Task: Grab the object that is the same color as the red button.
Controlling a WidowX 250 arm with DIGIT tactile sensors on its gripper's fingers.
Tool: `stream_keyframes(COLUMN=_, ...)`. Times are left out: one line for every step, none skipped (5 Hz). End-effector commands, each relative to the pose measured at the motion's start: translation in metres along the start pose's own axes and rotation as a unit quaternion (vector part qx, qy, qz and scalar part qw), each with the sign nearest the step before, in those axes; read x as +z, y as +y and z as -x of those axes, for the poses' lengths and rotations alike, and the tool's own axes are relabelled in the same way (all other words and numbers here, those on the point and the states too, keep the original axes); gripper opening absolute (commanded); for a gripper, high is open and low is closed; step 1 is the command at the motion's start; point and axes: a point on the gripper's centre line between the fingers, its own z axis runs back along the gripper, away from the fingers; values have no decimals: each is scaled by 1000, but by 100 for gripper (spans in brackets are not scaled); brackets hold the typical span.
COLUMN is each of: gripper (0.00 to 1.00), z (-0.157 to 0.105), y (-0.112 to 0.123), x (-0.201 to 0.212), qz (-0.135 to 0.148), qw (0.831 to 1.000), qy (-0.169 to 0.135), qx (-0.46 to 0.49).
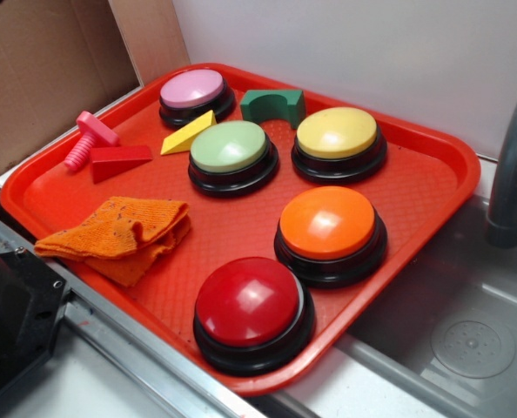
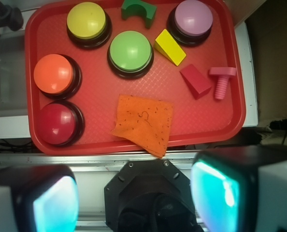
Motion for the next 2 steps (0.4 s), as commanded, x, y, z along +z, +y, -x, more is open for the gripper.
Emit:
stream_keyframes(gripper=100, z=0, y=0, x=0, qz=0, qw=1000, qy=0, qx=0)
stream_keyframes(gripper=100, z=-14, y=14, x=-28, qz=-30, qw=999, qy=35, qx=27)
